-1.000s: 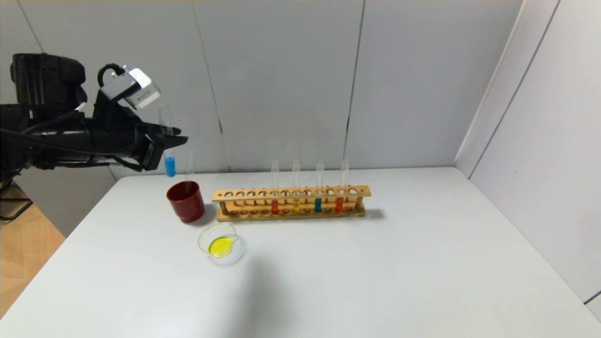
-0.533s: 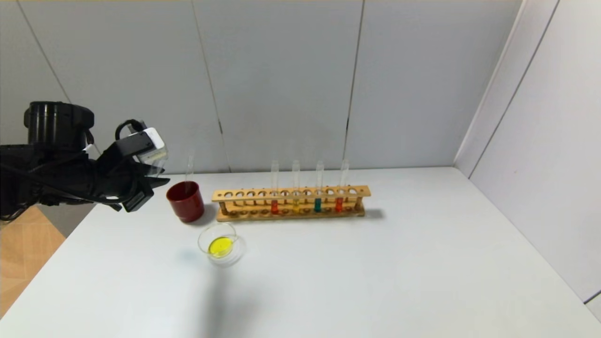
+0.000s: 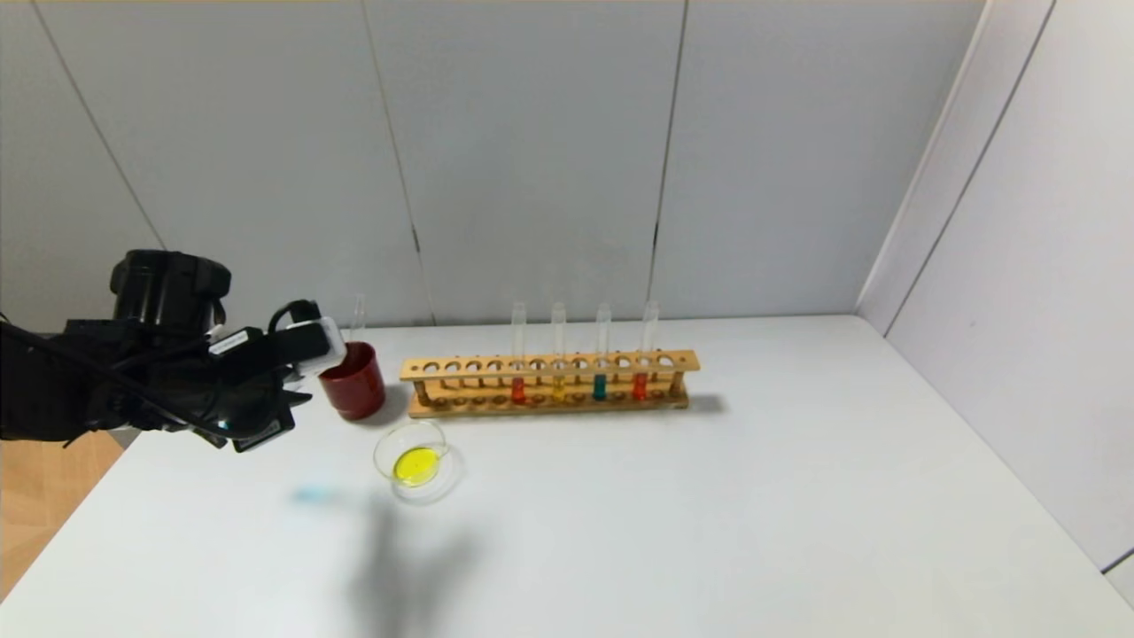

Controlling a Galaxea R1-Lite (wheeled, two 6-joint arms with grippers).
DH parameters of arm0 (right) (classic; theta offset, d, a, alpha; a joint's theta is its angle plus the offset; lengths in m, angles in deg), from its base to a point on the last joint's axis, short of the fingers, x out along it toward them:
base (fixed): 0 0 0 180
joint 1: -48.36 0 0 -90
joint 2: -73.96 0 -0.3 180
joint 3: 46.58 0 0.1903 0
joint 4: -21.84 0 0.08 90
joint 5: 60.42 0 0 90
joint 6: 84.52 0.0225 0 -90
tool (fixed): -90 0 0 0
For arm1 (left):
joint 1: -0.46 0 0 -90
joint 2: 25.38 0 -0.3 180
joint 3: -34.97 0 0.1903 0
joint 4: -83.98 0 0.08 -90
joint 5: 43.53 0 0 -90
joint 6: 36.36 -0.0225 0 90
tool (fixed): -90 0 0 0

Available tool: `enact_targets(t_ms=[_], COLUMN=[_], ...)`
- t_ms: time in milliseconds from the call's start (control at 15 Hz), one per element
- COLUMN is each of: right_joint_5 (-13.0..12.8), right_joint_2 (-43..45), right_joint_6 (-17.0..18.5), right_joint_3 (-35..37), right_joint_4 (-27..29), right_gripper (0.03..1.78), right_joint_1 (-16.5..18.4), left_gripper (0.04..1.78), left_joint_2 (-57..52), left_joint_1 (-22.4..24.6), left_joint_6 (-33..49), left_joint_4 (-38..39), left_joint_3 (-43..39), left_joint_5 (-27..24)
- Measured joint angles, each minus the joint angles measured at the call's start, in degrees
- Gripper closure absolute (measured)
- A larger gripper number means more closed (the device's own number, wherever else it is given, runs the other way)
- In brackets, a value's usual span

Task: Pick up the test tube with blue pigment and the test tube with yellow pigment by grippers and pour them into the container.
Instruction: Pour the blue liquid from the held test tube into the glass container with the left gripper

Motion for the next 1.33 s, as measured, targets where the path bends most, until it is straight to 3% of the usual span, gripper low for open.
enact_targets(t_ms=[200,600,1133,1333], right_joint_5=[-0.02,-0.02,-0.04,-0.02], right_joint_2=[0.0,0.0,0.0,0.0], right_joint_6=[0.0,-0.02,0.0,0.0], right_joint_3=[0.0,0.0,0.0,0.0], right_joint_4=[0.0,0.0,0.0,0.0], right_gripper=[0.06,0.06,0.06,0.06], right_joint_1=[0.0,0.0,0.0,0.0], left_gripper=[1.48,1.48,1.48,1.48], left_joint_2=[1.62,4.66,10.46,10.93], left_joint_1=[-1.87,-2.89,-3.39,-3.86], left_joint_6=[-0.37,-5.79,-12.43,-16.74], left_joint_4=[0.37,1.68,8.96,9.02], left_joint_3=[-1.68,-2.6,-2.07,-1.91], left_joint_5=[5.13,7.42,10.93,14.31])
